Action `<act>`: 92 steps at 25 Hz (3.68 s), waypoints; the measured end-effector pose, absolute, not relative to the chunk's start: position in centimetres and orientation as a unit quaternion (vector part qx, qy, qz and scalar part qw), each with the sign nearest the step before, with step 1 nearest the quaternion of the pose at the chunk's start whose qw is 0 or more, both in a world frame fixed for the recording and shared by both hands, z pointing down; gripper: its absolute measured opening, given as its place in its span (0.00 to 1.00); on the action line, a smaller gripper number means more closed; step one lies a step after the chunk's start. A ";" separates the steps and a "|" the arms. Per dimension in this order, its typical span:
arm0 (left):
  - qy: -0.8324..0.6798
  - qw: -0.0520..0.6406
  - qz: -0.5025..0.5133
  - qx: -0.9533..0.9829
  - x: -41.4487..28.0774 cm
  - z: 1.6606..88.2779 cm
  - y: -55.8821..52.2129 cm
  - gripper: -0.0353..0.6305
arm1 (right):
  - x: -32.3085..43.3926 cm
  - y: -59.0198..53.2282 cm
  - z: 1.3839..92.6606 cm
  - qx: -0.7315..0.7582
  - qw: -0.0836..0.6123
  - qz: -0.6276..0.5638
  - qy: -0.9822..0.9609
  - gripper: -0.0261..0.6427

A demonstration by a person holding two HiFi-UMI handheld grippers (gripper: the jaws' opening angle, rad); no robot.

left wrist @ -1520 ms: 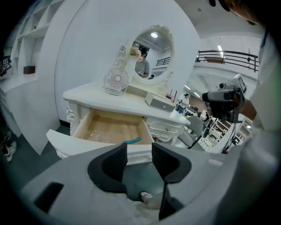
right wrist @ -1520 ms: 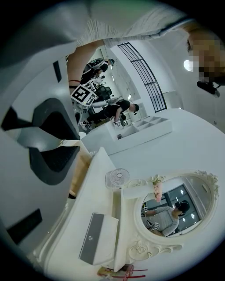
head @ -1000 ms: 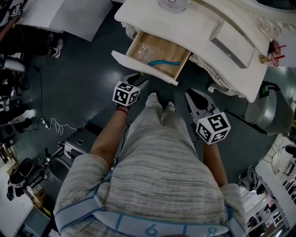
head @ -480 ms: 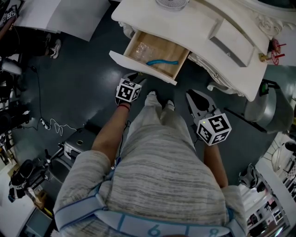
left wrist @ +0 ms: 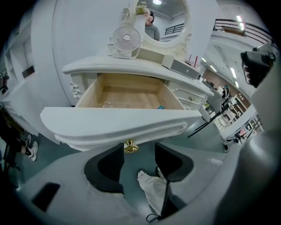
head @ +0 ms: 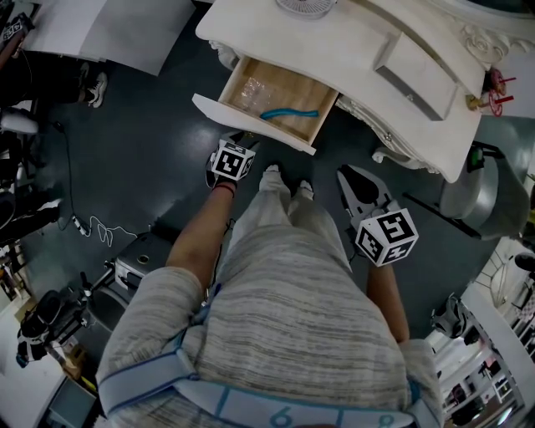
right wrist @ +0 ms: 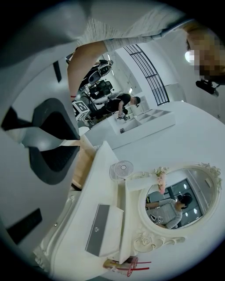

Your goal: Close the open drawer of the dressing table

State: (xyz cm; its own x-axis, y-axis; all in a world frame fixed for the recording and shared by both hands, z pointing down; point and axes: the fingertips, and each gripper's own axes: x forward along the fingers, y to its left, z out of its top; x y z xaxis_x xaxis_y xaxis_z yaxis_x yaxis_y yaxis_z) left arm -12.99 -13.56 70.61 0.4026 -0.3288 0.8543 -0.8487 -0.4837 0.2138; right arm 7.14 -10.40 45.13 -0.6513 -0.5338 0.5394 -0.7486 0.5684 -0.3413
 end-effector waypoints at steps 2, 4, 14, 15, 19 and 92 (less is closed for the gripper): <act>-0.381 0.336 0.395 0.765 -13.0 71.0 -13.5 0.37 | 7.3 -10.3 45.1 0.372 0.193 0.281 -0.863 0.06; -0.379 0.337 0.403 0.762 -13.0 71.5 -13.6 0.37 | 7.5 -10.3 45.1 0.374 0.193 0.283 -0.862 0.06; -0.376 0.325 0.432 0.753 -13.3 73.1 -14.4 0.37 | 8.2 -10.5 45.2 0.384 0.192 0.288 -0.856 0.06; -0.378 0.321 0.432 0.753 -13.3 73.1 -14.7 0.37 | 8.2 -10.6 45.2 0.385 0.192 0.289 -0.856 0.06; -0.374 0.334 0.441 0.744 -13.4 74.1 -14.5 0.36 | 8.1 -10.9 45.2 0.386 0.192 0.289 -0.855 0.06; -0.360 0.314 0.406 0.779 -6.1 74.0 -34.0 0.25 | 8.7 -14.5 49.7 0.421 0.229 0.344 -0.807 0.06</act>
